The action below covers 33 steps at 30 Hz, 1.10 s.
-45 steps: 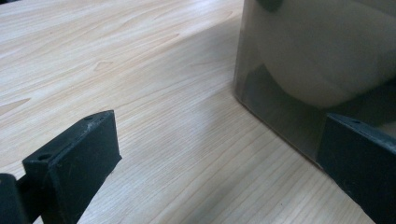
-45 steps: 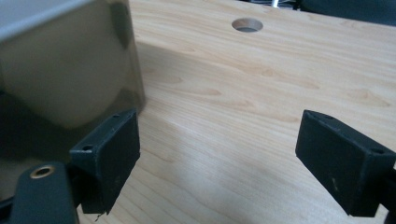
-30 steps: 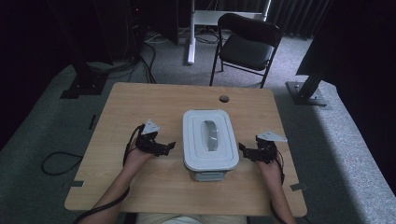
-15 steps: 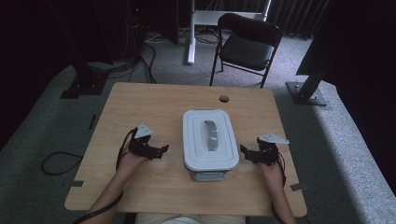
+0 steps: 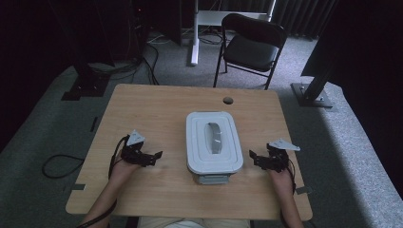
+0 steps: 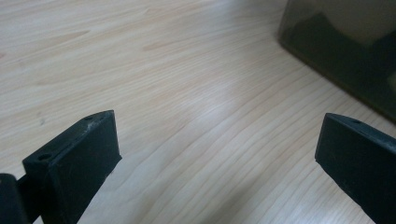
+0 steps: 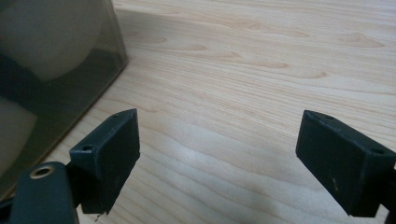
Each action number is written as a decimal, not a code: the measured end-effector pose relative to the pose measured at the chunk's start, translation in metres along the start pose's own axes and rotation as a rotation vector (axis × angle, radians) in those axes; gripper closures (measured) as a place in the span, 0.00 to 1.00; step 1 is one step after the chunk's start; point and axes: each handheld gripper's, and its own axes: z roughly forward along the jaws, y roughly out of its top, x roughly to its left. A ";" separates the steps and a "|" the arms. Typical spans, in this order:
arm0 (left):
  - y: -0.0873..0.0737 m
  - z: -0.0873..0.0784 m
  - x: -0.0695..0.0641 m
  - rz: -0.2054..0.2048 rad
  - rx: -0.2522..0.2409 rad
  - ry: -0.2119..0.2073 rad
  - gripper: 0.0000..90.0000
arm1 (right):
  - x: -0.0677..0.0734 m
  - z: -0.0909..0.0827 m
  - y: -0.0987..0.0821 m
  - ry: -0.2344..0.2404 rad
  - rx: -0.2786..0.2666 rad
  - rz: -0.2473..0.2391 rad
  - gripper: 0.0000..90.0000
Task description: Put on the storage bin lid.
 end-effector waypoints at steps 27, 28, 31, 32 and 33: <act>-0.048 -0.039 0.015 -0.069 -0.008 0.097 0.01 | -0.012 -0.032 -0.032 -0.097 0.019 0.056 0.15; -0.050 -0.041 0.015 -0.075 -0.009 0.105 0.01 | -0.012 -0.034 -0.033 -0.105 0.013 0.056 0.15; -0.054 -0.045 0.016 -0.086 -0.016 0.125 0.01 | -0.012 -0.037 -0.036 -0.133 0.013 0.059 0.15; -0.054 -0.045 0.016 -0.086 -0.016 0.125 0.01 | -0.012 -0.037 -0.036 -0.133 0.013 0.059 0.15; -0.056 -0.048 0.017 -0.093 -0.022 0.151 0.01 | -0.013 -0.037 -0.037 -0.140 0.014 0.061 0.14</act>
